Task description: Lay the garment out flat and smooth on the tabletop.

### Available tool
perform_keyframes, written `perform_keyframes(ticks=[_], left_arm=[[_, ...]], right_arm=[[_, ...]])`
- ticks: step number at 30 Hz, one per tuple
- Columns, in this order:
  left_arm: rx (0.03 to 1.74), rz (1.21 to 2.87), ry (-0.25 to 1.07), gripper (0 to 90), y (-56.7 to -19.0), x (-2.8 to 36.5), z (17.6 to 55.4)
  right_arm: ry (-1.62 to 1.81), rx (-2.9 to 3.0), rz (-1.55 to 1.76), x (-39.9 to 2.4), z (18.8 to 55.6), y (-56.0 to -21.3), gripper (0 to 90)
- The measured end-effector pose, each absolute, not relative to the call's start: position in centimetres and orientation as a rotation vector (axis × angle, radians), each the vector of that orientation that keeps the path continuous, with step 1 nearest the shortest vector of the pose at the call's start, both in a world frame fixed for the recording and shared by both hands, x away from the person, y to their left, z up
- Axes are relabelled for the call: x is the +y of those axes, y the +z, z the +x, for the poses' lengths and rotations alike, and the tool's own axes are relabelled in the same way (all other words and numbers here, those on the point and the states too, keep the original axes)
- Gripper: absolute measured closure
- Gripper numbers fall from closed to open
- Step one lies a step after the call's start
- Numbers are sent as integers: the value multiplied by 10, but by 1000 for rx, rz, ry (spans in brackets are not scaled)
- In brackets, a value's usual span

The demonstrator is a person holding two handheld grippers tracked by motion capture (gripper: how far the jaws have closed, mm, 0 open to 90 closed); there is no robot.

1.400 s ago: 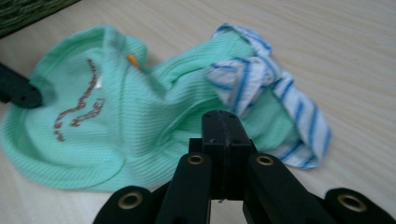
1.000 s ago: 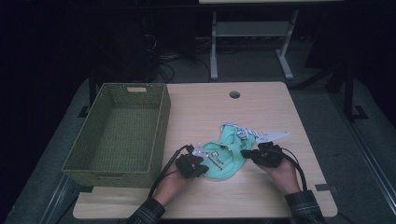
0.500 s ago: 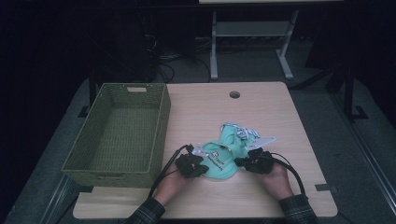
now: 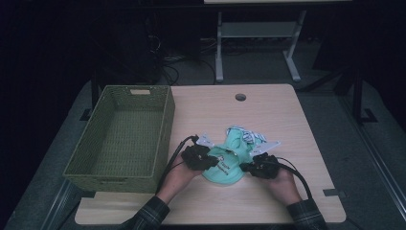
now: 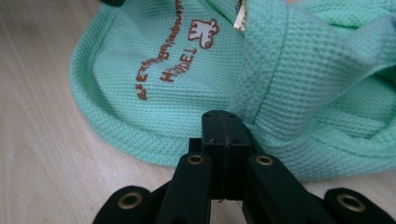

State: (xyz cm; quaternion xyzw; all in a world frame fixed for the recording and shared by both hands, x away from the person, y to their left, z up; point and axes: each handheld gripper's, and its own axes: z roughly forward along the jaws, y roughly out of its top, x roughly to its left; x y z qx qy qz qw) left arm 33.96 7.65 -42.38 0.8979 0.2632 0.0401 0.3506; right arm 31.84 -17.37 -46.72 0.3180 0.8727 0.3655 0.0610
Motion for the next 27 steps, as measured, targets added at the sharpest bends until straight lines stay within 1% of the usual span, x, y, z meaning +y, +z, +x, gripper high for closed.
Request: perform_keyframes(ticks=[5, 14, 18, 24, 27], left_arm=[[660, 2314, 139, 750, -417, 69, 355], [657, 2319, 155, 690, -410, 52, 390], [641, 2330, 196, 686, -410, 41, 409], [674, 2320, 178, 686, -420, 26, 427], [676, 2342, 168, 687, -428, 19, 435]], right_arm=[[1109, 2644, 966, -174, 319, -467, 899], [1113, 2651, 972, -175, 320, -467, 899], [1110, 2651, 970, -174, 319, -467, 899], [1107, 2648, 966, -175, 319, -467, 898], [1111, 2646, 962, -175, 319, -467, 898]])
